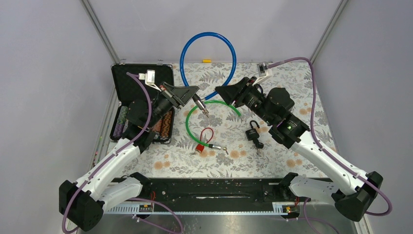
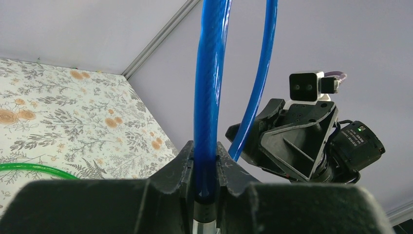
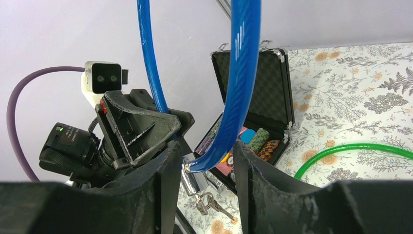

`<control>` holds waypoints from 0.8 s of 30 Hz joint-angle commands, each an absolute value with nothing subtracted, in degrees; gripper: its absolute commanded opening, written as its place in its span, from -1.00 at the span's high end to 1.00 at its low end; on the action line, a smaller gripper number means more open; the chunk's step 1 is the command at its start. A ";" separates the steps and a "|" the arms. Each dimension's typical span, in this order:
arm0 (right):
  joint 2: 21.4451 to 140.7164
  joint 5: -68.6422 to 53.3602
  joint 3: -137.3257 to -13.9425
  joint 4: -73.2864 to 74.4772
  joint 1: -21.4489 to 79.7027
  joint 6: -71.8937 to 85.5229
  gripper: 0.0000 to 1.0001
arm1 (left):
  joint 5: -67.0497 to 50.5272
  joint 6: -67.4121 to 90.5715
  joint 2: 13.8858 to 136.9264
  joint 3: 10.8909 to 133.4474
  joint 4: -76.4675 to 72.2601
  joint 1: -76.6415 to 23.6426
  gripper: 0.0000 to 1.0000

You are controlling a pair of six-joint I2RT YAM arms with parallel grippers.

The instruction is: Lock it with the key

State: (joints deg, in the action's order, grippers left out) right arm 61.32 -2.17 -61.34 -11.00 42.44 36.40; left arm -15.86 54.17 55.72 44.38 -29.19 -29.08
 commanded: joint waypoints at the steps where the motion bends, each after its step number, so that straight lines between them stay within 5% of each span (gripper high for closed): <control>1: 60.05 -2.34 -62.34 -11.92 42.74 35.20 -0.02 | -13.87 54.18 55.29 46.52 -34.35 -29.09 1.00; 6: 60.95 -0.43 -62.41 -9.74 42.59 36.66 -0.08 | -14.29 53.96 55.89 44.88 -32.38 -29.09 1.00; 9: 62.35 4.92 -61.84 -6.19 41.62 39.24 0.06 | -15.56 53.90 57.54 42.41 -31.31 -29.18 1.00; 13: 64.38 5.74 -56.62 -5.49 37.53 45.52 0.93 | -15.52 53.56 60.60 37.49 -30.80 -29.17 1.00; 14: 64.80 5.87 -54.98 -5.87 36.61 47.01 1.00 | -15.36 53.28 61.51 36.46 -30.92 -29.18 0.95; 19: 67.23 7.73 -49.62 -7.25 35.15 48.14 1.00 | -13.27 50.42 67.84 33.79 -29.99 -29.18 0.49; 24: 71.67 10.23 -46.23 -7.36 34.21 49.15 1.00 | -11.37 47.67 75.65 34.31 -29.65 -29.10 -0.65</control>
